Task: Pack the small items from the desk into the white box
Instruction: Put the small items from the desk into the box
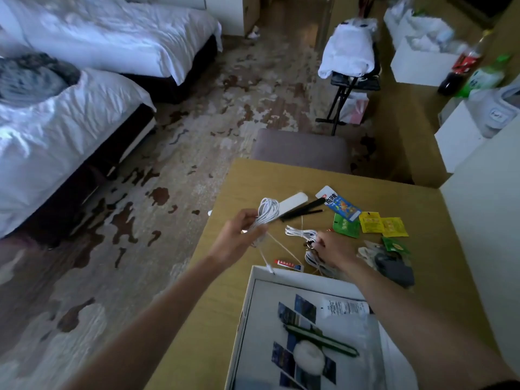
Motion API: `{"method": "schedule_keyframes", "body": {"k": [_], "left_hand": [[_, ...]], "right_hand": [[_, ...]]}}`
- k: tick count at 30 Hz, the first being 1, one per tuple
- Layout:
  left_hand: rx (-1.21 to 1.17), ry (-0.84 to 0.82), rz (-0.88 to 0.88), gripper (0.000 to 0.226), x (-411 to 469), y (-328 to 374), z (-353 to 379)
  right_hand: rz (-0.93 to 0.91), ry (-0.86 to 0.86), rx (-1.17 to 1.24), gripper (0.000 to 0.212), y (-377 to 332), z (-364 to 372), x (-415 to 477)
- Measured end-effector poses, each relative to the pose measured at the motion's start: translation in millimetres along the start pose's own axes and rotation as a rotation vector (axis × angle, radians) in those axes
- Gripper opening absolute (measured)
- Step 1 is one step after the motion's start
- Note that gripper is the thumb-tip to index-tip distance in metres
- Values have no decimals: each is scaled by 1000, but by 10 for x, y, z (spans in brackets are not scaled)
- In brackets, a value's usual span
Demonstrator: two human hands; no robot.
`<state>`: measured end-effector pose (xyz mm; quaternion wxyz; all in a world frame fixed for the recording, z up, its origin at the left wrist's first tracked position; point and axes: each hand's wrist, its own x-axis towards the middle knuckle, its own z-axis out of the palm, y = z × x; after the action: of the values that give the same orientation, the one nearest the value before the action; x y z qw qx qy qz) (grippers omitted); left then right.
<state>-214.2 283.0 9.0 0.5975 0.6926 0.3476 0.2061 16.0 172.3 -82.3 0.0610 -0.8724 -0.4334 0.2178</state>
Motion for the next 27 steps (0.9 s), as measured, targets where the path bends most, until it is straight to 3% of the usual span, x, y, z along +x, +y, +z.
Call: {"method": "schedule_keyframes", "body": {"k": [7,12,15,18,22,27], "left_hand": [[155,-14,122,31,-461,130,260],[448,-78,142,30,-731,15,410],[730,-150,155,24,-797,-39,474],[944,-216,145,27,-809,-86,553],[1237,-319,207,30,-769,-162,661],[1374,-459,345,31,-655,-323,779]], "right_hand": [[-109,168,577,23,-106,-512,-538],[-58,177,1108,21,-154,-748,-938],[-51,116,1295,19,-170,-744,-1184],[-98,19,1313,18,-143,-651,-1394],[-115,-39,1131,19,-61,-468,-1599],[-73,-100,881,20,96,-223,-1716]]}}
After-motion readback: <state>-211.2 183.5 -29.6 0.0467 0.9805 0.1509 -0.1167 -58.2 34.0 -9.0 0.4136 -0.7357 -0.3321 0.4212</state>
